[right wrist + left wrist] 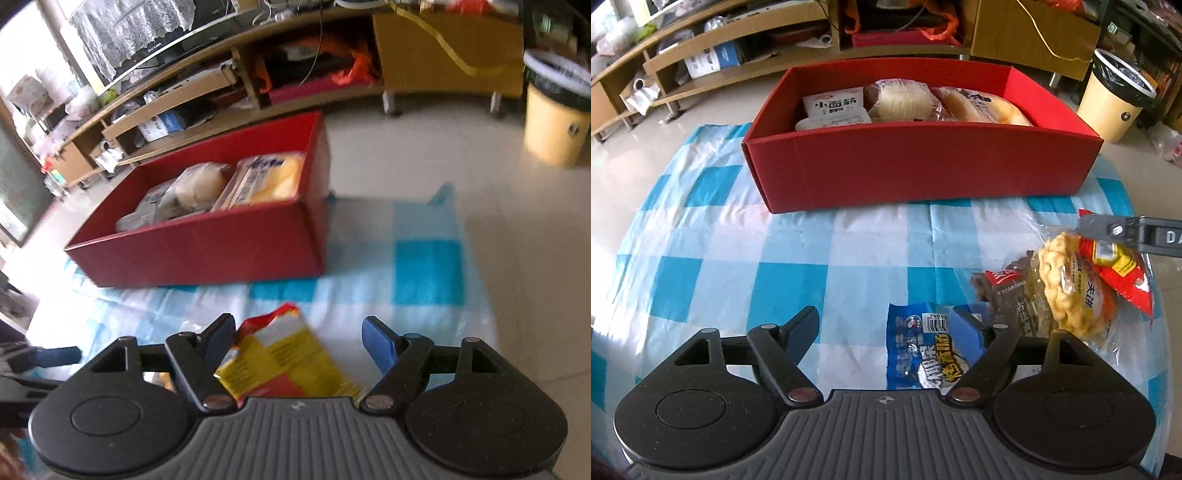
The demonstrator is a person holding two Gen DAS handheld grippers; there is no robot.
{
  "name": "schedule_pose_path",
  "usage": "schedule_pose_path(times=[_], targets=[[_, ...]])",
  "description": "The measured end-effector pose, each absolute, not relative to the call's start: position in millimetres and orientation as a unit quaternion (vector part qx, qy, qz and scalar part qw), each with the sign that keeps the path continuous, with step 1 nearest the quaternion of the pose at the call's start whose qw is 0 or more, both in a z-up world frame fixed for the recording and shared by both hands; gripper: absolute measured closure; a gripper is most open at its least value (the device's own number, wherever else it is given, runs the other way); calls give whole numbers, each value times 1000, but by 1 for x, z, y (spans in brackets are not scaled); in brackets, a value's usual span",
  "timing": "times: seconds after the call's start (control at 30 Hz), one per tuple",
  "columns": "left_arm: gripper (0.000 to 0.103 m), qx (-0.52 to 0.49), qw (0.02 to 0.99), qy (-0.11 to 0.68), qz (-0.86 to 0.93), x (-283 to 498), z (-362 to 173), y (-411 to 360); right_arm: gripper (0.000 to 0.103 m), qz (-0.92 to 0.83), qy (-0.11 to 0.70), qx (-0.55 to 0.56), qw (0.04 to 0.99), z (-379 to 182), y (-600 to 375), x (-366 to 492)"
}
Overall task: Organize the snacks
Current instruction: 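Withdraw both tools toward the blue sausage packet and yellow Trolli bag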
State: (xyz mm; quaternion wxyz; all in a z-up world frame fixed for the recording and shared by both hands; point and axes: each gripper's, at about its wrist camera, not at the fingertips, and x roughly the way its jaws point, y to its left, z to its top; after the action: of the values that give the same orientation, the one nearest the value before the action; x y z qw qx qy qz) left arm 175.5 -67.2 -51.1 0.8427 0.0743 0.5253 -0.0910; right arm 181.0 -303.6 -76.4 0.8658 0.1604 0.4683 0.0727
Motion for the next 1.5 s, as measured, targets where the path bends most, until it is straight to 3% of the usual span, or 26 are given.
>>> schedule_pose_path(times=[0.4, 0.53, 0.8, 0.9, 1.07, 1.13, 1.2, 1.3, 1.37, 1.4, 1.5], targets=[[15, 62, 826, 547, -122, 147, -62, -65, 24, 92, 501, 183, 841, -78, -287, 128], [16, 114, 819, 548, -126, 119, -64, -69, 24, 96, 515, 173, 834, -75, -271, 95], [20, 104, 805, 564, -149, 97, -55, -47, 23, 118, 540, 175, 815, -72, -257, 42], [13, 112, 818, 539, -168, 109, -43, -52, 23, 102, 532, 151, 827, -66, -260, 37], [12, 174, 812, 527, -179, 134, -59, -79, 22, 116, 542, 148, 819, -65, -260, 34], [3, 181, 809, 527, -184, 141, -69, -83, 22, 123, 541, 135, 821, -62, -258, 28], [2, 179, 808, 527, -194, 144, -72, -82, 22, 136, 536, 128, 823, -59, -256, 21], [8, 159, 810, 528, -200, 145, -72, -73, 22, 153, 547, 98, 817, -64, -246, 15], [22, 156, 811, 527, -200, 139, -68, -70, 19, 154, 561, 76, 810, -73, -240, 15], [24, 156, 812, 528, -194, 135, -65, -69, 13, 162, 557, 68, 812, -73, -237, 14], [26, 158, 810, 536, -177, 123, -61, -62, 13, 163, 557, 56, 812, -74, -233, 13]])
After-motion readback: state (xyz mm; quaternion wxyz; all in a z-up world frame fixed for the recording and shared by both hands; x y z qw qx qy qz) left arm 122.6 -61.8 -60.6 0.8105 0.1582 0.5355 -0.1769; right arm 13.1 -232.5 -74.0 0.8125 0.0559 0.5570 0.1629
